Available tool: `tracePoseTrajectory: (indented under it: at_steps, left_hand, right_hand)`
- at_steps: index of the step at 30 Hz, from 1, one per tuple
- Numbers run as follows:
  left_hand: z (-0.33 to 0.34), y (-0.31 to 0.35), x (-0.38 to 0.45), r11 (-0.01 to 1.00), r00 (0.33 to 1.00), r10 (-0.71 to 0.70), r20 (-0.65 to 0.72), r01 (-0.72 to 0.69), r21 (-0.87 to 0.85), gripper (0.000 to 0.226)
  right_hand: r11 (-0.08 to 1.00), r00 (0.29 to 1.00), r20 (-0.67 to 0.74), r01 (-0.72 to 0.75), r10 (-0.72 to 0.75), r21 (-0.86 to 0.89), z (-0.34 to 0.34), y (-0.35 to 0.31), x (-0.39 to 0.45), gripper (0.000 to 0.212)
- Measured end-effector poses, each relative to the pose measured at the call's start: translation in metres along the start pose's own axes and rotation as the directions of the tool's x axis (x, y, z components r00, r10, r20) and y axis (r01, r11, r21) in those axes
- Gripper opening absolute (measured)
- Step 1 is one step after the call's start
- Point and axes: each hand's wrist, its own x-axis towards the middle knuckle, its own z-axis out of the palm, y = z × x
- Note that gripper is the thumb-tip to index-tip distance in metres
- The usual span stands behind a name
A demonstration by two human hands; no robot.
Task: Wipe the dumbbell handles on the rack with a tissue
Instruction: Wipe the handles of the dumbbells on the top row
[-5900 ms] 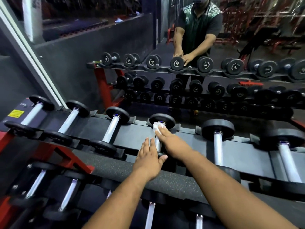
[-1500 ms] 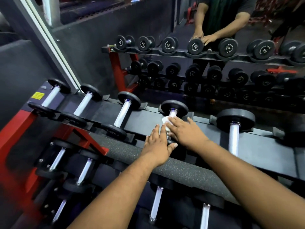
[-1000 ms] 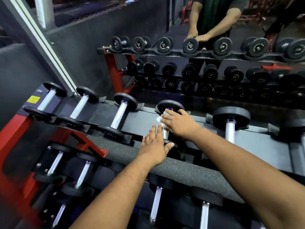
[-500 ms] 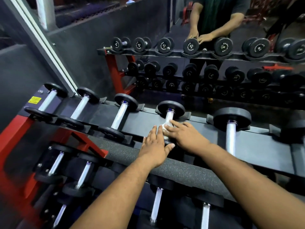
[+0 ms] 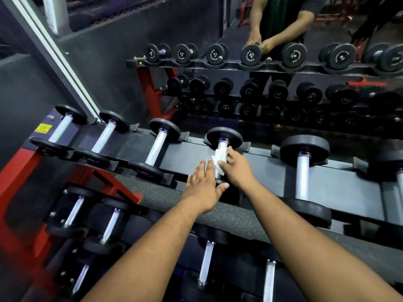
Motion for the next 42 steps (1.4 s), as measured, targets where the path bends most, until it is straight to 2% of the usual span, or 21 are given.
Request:
tracePoseTrajectory:
  at_steps: [1,3,5,7,8,10,12,13,14,15,19,23,25,29,30,33,35,37,39,41,42]
  left_hand:
    - [-0.001,0.001,-0.001,1.000,1.000,0.000,0.005,0.000,0.002,0.086]
    - [-0.002,0.000,-0.001,1.000,1.000,0.001,0.004,-0.001,0.004,0.086]
    - [0.000,-0.001,-0.001,1.000,1.000,0.006,0.002,-0.006,0.003,0.086]
    - [0.000,-0.001,0.000,1.000,1.000,0.010,-0.015,-0.010,0.011,0.086]
    - [0.000,0.000,-0.001,1.000,1.000,0.012,-0.017,-0.011,0.009,0.086]
    - [-0.001,0.001,-0.002,1.000,1.000,0.007,-0.009,-0.007,-0.003,0.085]
    - [-0.001,0.002,-0.003,1.000,1.000,0.004,-0.008,-0.004,0.009,0.085]
    - [-0.001,0.003,-0.002,1.000,1.000,0.005,-0.011,-0.004,0.014,0.085]
    - [-0.001,0.002,-0.002,1.000,1.000,0.004,-0.015,-0.004,0.013,0.085]
    - [-0.001,0.002,-0.001,1.000,1.000,0.002,-0.017,-0.002,0.011,0.085]
    - [0.000,0.000,0.000,1.000,1.000,0.008,-0.017,-0.008,0.017,0.085]
    - [0.000,0.001,-0.001,1.000,1.000,0.006,-0.018,-0.006,0.018,0.085]
    - [-0.001,0.001,-0.001,1.000,1.000,0.002,-0.016,-0.002,0.011,0.085]
    - [-0.001,0.001,-0.002,1.000,1.000,-0.002,-0.009,0.002,0.018,0.086]
    - [0.000,0.001,-0.001,1.000,1.000,-0.002,-0.012,0.002,0.017,0.086]
    - [-0.002,0.002,-0.002,1.000,1.000,-0.004,0.003,0.004,0.017,0.085]
    - [-0.002,0.002,-0.003,1.000,1.000,-0.005,0.005,0.005,0.020,0.085]
    - [-0.003,0.002,-0.003,1.000,1.000,-0.002,-0.001,0.002,0.019,0.086]
    - [0.000,0.001,-0.001,1.000,1.000,0.002,-0.014,-0.002,0.021,0.086]
    - [0.001,0.001,-0.001,1.000,1.000,0.003,-0.022,-0.002,0.026,0.086]
    - [0.000,0.001,-0.001,1.000,1.000,0.004,-0.021,-0.004,0.023,0.086]
  right_hand:
    - [0.999,0.999,-0.010,-0.031,0.031,0.024,0.003,-0.002,0.007,0.040]
    - [0.997,0.999,-0.013,-0.048,0.047,-0.054,0.005,-0.006,0.011,0.025]
    - [0.981,0.993,0.086,-0.059,0.075,-0.182,0.000,-0.008,-0.001,0.012]
    - [0.980,0.965,0.219,-0.107,0.143,-0.168,-0.003,-0.006,-0.010,0.010]
    - [0.983,0.956,0.239,-0.154,0.173,-0.096,-0.005,-0.005,-0.010,0.011]
    - [0.931,0.946,0.196,-0.296,0.256,0.212,-0.005,-0.014,-0.002,0.011]
    - [0.725,0.921,0.187,-0.385,0.341,0.571,-0.003,-0.027,0.016,0.017]
    - [0.607,0.903,0.197,-0.406,0.382,0.683,0.000,-0.032,0.024,0.020]
    - [0.525,0.890,0.212,-0.416,0.405,0.743,0.003,-0.034,0.030,0.020]
    - [0.494,0.884,0.245,-0.432,0.398,0.755,0.006,-0.035,0.030,0.018]
    - [0.491,0.864,0.391,-0.502,0.318,0.712,0.010,-0.021,0.023,0.012]
    - [0.420,0.885,0.268,-0.424,0.382,0.802,0.006,-0.030,0.041,0.022]
    - [0.486,0.878,0.248,-0.440,0.409,0.755,0.011,-0.033,0.043,0.016]
    - [0.581,0.838,0.380,-0.546,0.392,0.604,0.014,-0.024,0.024,0.010]
    - [0.593,0.840,0.376,-0.542,0.390,0.596,0.010,-0.024,0.023,0.009]
    - [0.613,0.890,0.206,-0.433,0.407,0.660,0.000,-0.031,0.035,0.017]
    - [0.736,0.926,0.131,-0.363,0.355,0.572,-0.003,-0.035,0.030,0.015]
    - [0.883,0.967,0.099,-0.253,0.233,0.395,-0.002,-0.020,0.015,0.018]
    - [0.985,0.990,0.116,-0.097,0.081,0.145,-0.004,0.000,-0.001,0.022]
    - [0.978,0.984,0.164,0.097,-0.067,-0.182,-0.013,0.010,-0.005,0.040]
    - [0.891,0.969,0.209,0.211,-0.136,-0.402,-0.018,0.009,-0.003,0.053]
